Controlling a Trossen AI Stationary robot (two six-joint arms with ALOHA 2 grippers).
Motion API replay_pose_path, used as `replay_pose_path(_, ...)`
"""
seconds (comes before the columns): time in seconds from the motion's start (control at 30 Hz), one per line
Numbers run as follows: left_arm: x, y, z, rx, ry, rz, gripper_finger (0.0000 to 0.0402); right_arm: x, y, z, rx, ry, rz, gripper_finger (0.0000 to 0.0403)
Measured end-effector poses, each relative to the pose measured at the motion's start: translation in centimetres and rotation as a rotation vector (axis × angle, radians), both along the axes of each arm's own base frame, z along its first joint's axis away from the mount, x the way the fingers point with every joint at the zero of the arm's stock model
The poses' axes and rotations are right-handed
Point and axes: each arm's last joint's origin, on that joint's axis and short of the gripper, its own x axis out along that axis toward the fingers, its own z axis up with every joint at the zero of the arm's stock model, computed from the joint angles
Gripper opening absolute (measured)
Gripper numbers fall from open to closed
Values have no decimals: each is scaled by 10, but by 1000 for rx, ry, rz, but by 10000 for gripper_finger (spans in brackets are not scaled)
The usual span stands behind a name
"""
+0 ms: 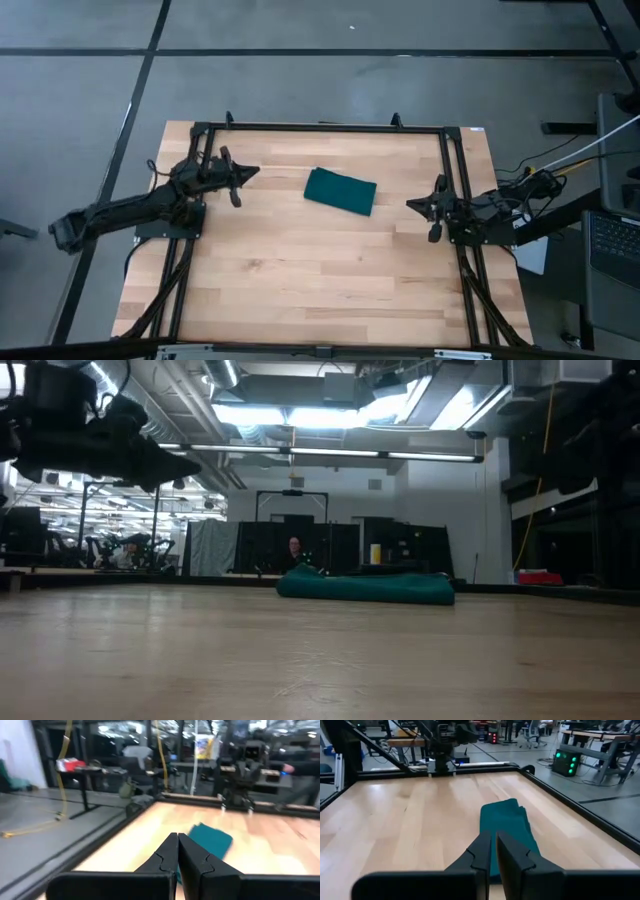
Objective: Fold microfiber towels
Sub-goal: Return to Home Position
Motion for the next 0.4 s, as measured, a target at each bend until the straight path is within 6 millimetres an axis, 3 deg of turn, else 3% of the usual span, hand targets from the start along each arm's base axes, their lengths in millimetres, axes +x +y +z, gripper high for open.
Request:
replay_pose_path(0.2,9,-21,2,46,-2,87,2,0,0,-1,-13,-7,-35,25)
replay_pose_path(0.4,11,-33,-6,30,78,50,2,-3,3,-3,-47,10,-32,8)
